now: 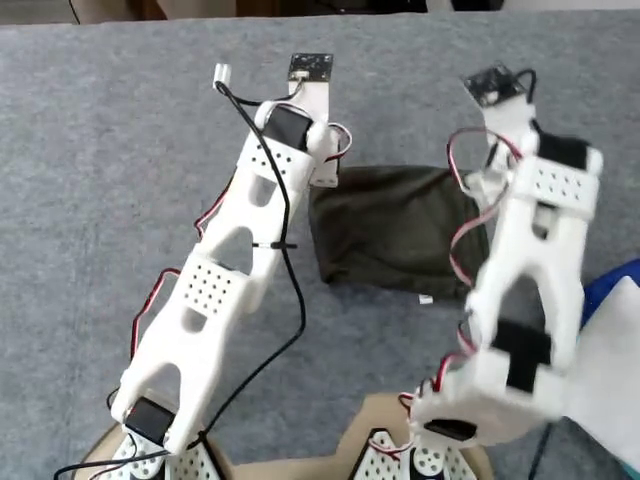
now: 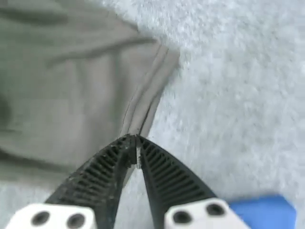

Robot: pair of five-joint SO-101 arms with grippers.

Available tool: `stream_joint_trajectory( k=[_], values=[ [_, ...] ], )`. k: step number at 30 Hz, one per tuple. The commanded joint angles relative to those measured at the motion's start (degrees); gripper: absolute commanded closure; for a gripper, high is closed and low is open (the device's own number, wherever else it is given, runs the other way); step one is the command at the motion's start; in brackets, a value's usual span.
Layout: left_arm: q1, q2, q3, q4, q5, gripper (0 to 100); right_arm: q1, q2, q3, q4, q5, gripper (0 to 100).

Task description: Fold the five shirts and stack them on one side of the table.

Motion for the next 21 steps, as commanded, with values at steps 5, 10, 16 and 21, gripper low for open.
stream_joint_trajectory(
  k=[5, 10, 16, 21],
  values=[
    [2.99, -23.69, 25.49, 0.88, -0.88, 98, -0.92, 26.42, -35.74, 9.85, -0.53, 99.2],
    [10.37, -38.37, 51.43, -1.93, -0.79, 98, -1.10, 36.00, -50.24, 14.33, -0.53, 99.2],
    [13.36, -50.07, 84.40, -21.10, 0.44, 98, -1.01, 44.70, -59.12, 17.41, -0.53, 99.2],
    [12.22, -53.41, 101.45, -36.66, 3.16, 98, -1.19, 51.12, -62.02, 17.32, -0.53, 99.2]
  ],
)
